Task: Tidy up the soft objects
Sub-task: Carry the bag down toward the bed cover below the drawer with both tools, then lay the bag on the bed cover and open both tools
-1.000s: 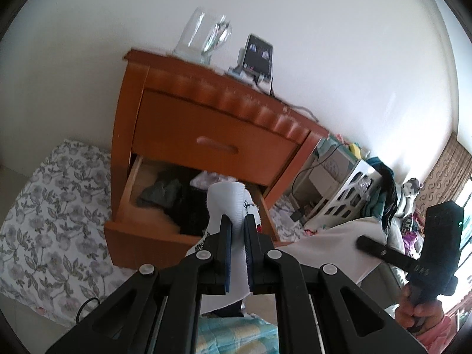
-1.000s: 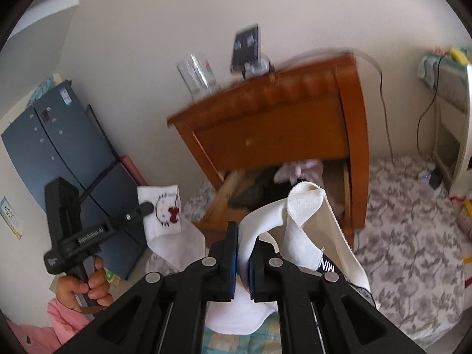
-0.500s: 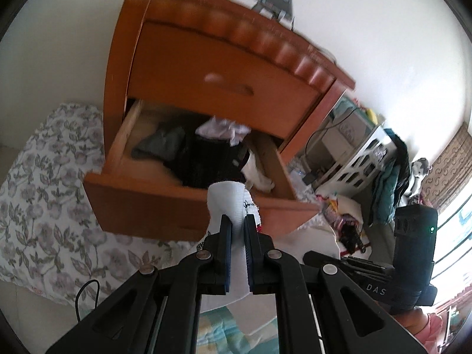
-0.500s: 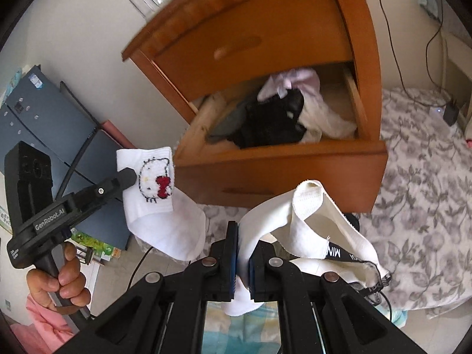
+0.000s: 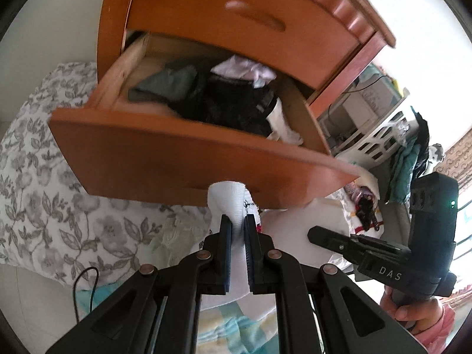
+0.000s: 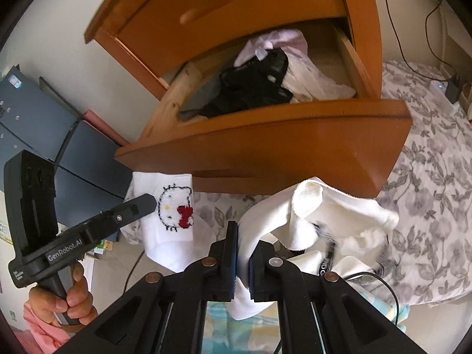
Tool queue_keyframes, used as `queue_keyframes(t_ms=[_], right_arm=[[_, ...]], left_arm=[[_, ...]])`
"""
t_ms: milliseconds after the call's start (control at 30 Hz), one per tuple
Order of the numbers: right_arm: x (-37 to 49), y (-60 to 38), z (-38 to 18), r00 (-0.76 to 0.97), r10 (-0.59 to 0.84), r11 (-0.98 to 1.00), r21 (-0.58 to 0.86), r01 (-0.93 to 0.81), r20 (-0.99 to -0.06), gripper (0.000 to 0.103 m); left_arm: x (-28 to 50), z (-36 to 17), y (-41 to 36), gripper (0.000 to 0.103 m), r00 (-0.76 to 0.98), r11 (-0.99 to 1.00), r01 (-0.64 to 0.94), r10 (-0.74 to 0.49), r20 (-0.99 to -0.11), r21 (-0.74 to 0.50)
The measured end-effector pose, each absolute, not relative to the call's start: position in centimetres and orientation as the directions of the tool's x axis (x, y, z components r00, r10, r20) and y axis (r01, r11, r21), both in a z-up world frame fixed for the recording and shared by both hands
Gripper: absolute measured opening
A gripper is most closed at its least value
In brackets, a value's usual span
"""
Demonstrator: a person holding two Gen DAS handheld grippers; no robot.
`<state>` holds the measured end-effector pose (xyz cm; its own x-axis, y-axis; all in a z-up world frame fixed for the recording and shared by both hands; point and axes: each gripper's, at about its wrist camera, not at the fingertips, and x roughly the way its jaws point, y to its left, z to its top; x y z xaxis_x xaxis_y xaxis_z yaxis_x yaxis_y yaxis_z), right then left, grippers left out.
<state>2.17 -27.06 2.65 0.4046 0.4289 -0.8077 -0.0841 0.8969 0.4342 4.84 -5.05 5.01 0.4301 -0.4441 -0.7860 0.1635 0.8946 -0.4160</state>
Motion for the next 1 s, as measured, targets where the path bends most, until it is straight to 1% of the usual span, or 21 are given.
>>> queue_keyframes(t_ms=[400, 800, 900, 967, 1000], right_arm=[[4.5, -26.9, -0.4, 0.337, 0.421, 0.902, 0.427, -0.062, -0.842, 0.008], [6.4, -26.8, -1.9, 0.306, 0.401, 0.913, 0.404, -0.055, -0.864, 0.009], [6.7, -26.8, -2.5, 0.295, 0.397, 0.915, 0.400, -0.053, -0.869, 0.010], [6.9, -26.7, -2.6, 0.288, 0.395, 0.916, 0.398, -0.052, -0.872, 0.011], [7.0, -26.6, -2.6, 0.287, 0.393, 0.917, 0.395, -0.054, -0.874, 0.011]], left_arm=[[7.3, -0.2, -5.5, 0.008, 0.323, 0.911, 0.104, -0.411, -0.852, -0.399], [9.4, -3.2, -5.8, 0.009, 0.270, 0.933, 0.063, -0.359, -0.894, -0.356], [9.7, -3.8, -5.9, 0.010, 0.256, 0.938, 0.057, -0.344, -0.904, -0.341], [9.8, -4.2, -5.9, 0.014, 0.243, 0.941, 0.052, -0.338, -0.909, -0.336], [9.8, -4.3, -5.9, 0.019, 0.239, 0.942, 0.049, -0.335, -0.911, -0.333]])
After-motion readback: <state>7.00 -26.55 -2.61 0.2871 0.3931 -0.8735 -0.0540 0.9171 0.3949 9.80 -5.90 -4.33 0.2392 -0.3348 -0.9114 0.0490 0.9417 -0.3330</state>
